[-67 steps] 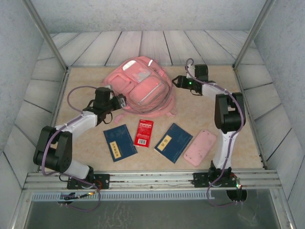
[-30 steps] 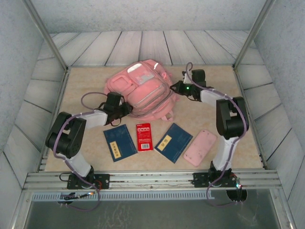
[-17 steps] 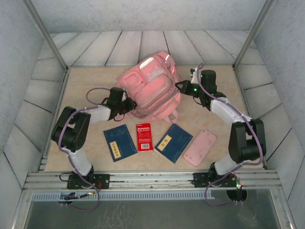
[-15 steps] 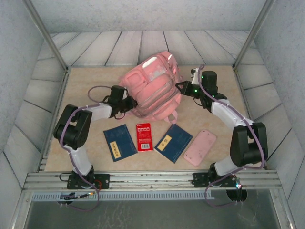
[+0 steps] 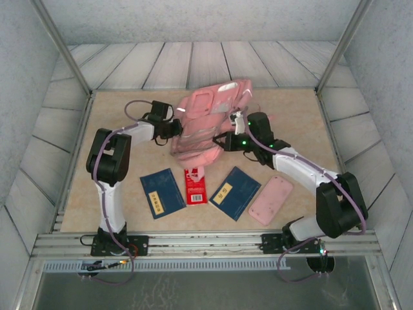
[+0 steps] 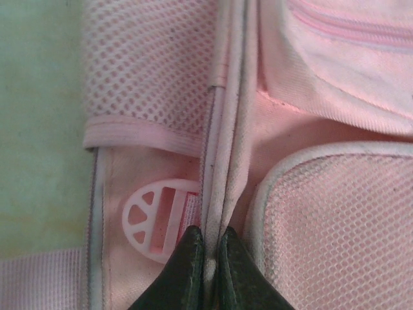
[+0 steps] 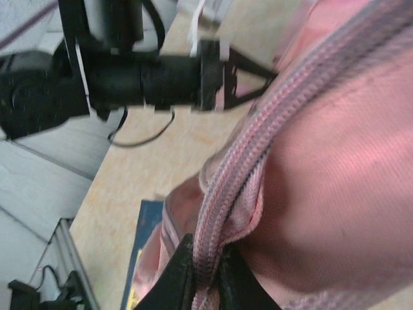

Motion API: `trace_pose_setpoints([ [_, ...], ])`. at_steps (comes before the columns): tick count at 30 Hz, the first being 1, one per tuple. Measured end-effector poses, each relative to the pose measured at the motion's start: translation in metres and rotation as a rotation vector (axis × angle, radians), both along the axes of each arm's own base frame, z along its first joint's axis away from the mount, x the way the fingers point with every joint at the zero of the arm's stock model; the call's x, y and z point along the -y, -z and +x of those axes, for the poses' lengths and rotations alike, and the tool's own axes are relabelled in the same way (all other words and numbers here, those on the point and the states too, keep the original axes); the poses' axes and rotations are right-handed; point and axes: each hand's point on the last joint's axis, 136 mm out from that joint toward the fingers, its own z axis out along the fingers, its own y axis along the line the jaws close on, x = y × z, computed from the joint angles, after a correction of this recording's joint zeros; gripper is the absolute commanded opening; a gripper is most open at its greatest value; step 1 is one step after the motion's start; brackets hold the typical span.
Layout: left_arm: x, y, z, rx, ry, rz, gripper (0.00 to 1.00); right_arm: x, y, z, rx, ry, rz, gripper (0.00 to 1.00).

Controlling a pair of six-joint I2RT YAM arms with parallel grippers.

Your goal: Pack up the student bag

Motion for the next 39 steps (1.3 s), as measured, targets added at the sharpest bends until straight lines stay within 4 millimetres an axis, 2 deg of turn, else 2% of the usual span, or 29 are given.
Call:
trace_pose_setpoints([
  [4,-0.001,-0.008,0.01,0.029,0.023,0.011,0.05,-0.025,0.026,-0.021,-0.107,-0.067,0.012,0.23],
  [7,0.001,-0.013,0.013,0.051,0.045,0.008,0.05,-0.043,0.047,-0.037,-0.187,-0.116,0.013,0.25],
  [11,0.004,-0.015,0.011,0.056,0.071,0.003,0.07,-0.057,0.071,-0.047,-0.276,-0.14,0.009,0.25],
  [13,0.004,-0.015,0.01,0.057,0.078,0.004,0.1,-0.06,0.078,-0.049,-0.307,-0.138,0.014,0.3],
  [17,0.004,-0.017,0.01,0.06,0.076,0.009,0.21,-0.065,0.079,-0.051,-0.328,-0.151,0.033,0.48],
  [19,0.002,-0.022,0.009,0.059,0.066,0.013,0.23,-0.065,0.076,-0.051,-0.323,-0.162,0.017,0.56],
  [22,-0.002,-0.034,0.002,0.046,0.056,0.02,0.28,-0.067,0.065,-0.049,-0.297,-0.197,-0.057,0.66],
  [24,-0.005,-0.048,-0.008,0.049,0.057,0.021,0.37,-0.064,0.055,-0.042,-0.255,-0.207,-0.125,0.71],
  [26,-0.01,-0.061,-0.022,0.057,0.054,0.023,0.49,-0.057,0.046,-0.036,-0.211,-0.213,-0.183,0.74],
  [28,-0.017,-0.069,-0.037,0.054,0.04,0.025,0.57,-0.046,0.043,-0.034,-0.195,-0.213,-0.232,0.76],
  [33,-0.038,-0.07,-0.08,0.025,0.001,0.049,0.63,-0.005,0.044,-0.025,-0.198,-0.183,-0.347,0.78],
  [36,-0.054,-0.062,-0.108,-0.018,-0.036,0.077,0.67,0.028,0.047,-0.008,-0.203,-0.112,-0.392,0.81],
  [39,-0.069,-0.058,-0.135,-0.048,-0.077,0.096,0.69,0.075,0.05,0.02,-0.211,0.018,-0.422,0.84],
])
